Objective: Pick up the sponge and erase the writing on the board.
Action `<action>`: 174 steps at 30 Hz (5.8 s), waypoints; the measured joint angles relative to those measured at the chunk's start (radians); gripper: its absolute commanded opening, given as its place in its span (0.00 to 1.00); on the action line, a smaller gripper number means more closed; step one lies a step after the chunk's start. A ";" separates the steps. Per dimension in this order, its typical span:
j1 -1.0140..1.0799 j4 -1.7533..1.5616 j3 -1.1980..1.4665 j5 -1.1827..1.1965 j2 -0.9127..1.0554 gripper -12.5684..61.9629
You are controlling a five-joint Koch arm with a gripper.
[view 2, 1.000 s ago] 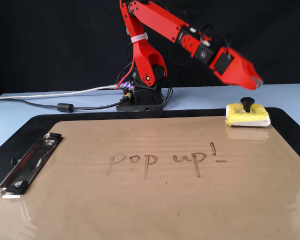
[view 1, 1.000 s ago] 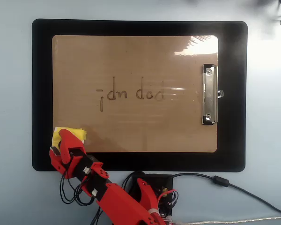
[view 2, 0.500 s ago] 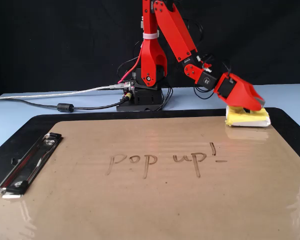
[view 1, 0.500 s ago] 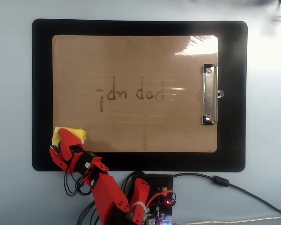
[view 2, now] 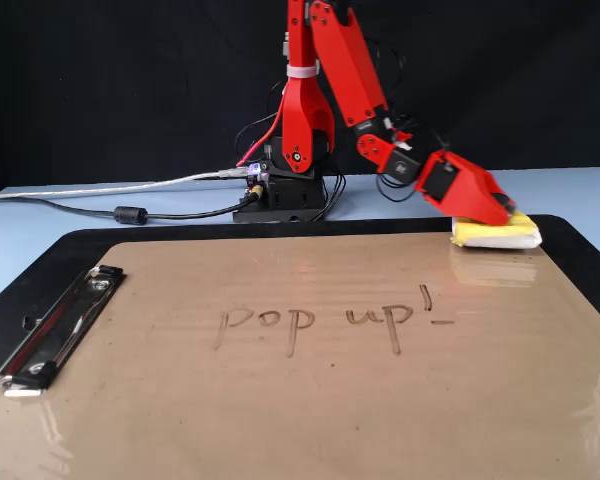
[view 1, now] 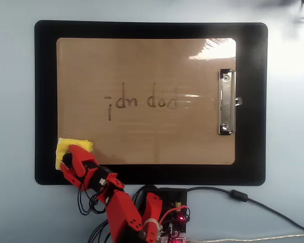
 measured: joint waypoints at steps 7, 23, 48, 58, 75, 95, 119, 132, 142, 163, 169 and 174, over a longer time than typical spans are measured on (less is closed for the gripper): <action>0.110 -0.095 0.002 0.000 -0.040 0.07; 1.060 0.029 -0.051 0.023 0.074 0.07; 1.410 0.075 0.080 -0.057 0.110 0.07; 1.374 0.032 -0.413 -0.074 -0.310 0.06; 1.221 0.040 0.048 -0.121 0.064 0.07; 1.146 0.063 -0.419 -0.153 -0.298 0.06; 0.885 0.175 0.015 -0.207 0.129 0.07; 0.788 0.296 0.026 -0.206 0.224 0.07; 0.790 0.339 -0.431 -0.209 -0.206 0.07; 0.607 0.476 -0.008 -0.244 0.288 0.07; 0.681 0.428 -0.408 -0.258 -0.124 0.07; 0.730 0.431 0.002 -0.233 0.252 0.07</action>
